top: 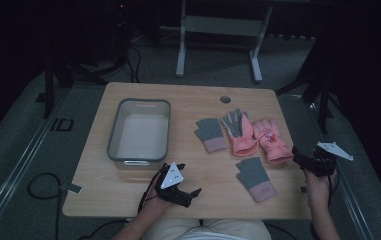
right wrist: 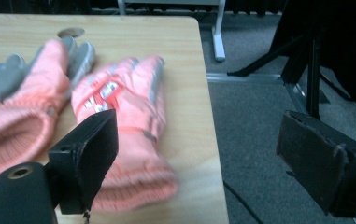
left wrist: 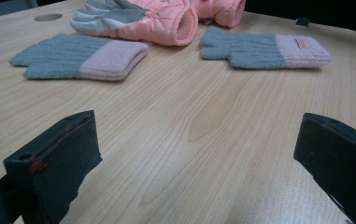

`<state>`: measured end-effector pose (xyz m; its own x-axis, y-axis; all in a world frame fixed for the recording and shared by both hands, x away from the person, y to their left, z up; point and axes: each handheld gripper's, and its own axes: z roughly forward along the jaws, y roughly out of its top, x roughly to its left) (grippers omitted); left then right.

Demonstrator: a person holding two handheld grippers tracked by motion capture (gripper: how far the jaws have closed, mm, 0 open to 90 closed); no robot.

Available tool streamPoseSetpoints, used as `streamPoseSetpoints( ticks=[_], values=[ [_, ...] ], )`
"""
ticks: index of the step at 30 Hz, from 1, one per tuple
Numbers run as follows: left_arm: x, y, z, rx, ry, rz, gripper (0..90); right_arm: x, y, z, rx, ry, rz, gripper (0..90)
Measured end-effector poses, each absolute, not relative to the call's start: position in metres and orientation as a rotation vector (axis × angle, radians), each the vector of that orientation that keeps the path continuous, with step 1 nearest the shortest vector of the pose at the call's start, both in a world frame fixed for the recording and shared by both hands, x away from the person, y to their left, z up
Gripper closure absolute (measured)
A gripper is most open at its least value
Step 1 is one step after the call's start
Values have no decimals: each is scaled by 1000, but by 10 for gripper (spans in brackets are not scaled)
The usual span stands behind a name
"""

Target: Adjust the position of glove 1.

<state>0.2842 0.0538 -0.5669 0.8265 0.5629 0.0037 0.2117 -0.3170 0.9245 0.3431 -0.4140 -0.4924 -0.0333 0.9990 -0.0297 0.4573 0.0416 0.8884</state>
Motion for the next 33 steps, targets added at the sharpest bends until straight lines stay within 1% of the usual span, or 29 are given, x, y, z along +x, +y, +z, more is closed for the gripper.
streamPoseSetpoints(
  ticks=[8, 14, 16, 20, 24, 33],
  values=[
    [284, 54, -567, 1892, 581, 395, 0, 356, -399, -468, 1462, 1605, 938, 126],
    [284, 54, -567, 1893, 580, 395, 0, 367, -390, -448, 1474, 1667, 981, 146],
    [284, 54, -567, 1893, 578, 395, 0, 371, -387, -442, 1477, 1677, 1007, 172],
    [284, 54, -567, 1894, 578, 395, 0, 379, -381, -432, 1490, 1711, 1049, 174],
    [284, 54, -567, 1893, 577, 394, 0, 385, -371, -426, 1476, 1722, 1054, 137],
    [284, 54, -567, 1894, 575, 392, 0, 399, -347, -417, 1450, 1757, 1116, 109]
  ],
)
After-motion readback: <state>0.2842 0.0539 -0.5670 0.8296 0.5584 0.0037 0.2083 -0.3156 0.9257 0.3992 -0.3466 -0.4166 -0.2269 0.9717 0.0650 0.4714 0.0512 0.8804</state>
